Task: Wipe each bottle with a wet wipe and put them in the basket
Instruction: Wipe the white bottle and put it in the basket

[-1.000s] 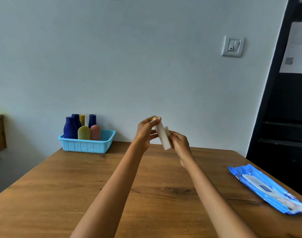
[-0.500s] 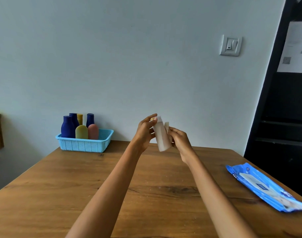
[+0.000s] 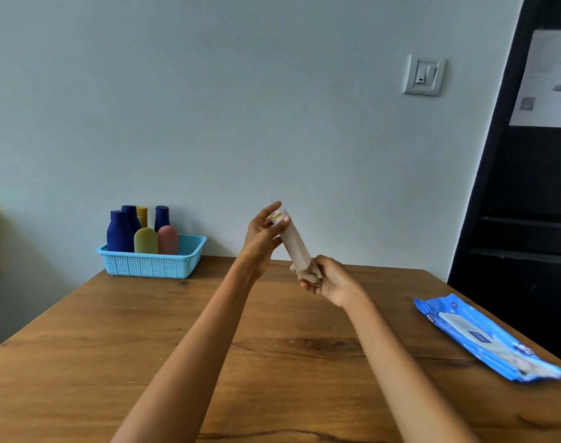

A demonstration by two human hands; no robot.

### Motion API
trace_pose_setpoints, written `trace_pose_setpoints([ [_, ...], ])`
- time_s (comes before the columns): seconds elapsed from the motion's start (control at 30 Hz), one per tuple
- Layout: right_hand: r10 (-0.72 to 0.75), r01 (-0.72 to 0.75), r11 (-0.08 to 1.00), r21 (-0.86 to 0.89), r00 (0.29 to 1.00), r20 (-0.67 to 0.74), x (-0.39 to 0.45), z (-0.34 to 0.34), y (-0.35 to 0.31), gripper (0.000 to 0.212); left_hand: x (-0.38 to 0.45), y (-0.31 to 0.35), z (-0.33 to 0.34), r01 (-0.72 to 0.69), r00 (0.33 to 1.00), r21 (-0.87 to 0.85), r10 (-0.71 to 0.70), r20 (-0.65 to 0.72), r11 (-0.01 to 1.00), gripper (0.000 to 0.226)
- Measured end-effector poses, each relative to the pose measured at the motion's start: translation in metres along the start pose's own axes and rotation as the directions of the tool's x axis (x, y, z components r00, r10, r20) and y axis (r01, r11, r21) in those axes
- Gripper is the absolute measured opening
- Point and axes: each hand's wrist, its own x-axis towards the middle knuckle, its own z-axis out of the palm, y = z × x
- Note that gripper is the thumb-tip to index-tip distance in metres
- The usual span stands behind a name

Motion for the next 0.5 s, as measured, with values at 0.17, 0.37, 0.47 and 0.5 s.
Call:
trace_pose_setpoints([
  [0.17, 0.101, -0.103, 0.992, 0.073, 0.994, 0.042, -0.006, -0.001, 0.001, 0.032, -0.003, -0.005, 0.008, -0.102, 0.994, 0.185, 0.106, -0.01, 0.977, 0.055],
  [0.37, 0.048, -0.073, 0.983, -0.169, 0.988, -0.149, -0.006, -0.006, -0.006, 0.03, -0.004, -0.01, 0.009, -0.158, 0.985, 0.288, 0.17, -0.016, 0.944, 0.071],
  [0.47, -0.156, 0.126, 0.984, -0.127, 0.952, -0.263, -0.003, -0.007, -0.01, 0.022, -0.005, -0.016, 0.011, -0.158, 0.987, 0.356, 0.16, 0.023, 0.921, 0.078],
  [0.5, -0.245, 0.225, 0.969, -0.101, 0.928, -0.28, -0.001, -0.006, -0.011, 0.017, -0.006, -0.018, 0.012, -0.167, 0.986, 0.381, 0.163, 0.045, 0.91, 0.081],
])
